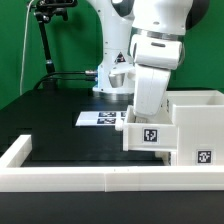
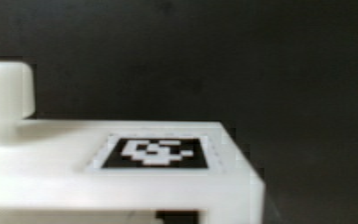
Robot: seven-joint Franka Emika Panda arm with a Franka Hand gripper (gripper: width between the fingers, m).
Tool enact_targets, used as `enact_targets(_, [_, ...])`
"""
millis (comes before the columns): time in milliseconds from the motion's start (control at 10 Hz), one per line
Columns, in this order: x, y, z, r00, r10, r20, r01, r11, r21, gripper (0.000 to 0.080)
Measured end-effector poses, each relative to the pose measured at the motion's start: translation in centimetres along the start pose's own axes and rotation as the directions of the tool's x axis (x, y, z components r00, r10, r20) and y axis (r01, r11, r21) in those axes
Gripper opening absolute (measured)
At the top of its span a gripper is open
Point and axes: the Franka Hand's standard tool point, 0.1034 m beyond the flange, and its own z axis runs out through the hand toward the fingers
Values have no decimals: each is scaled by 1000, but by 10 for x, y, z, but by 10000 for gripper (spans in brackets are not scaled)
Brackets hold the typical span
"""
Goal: Assemble drawer
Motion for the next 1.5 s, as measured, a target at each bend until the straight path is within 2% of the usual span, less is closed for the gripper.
enact_targets(1500, [-8, 2, 2, 998, -64, 5, 64, 998, -7, 45])
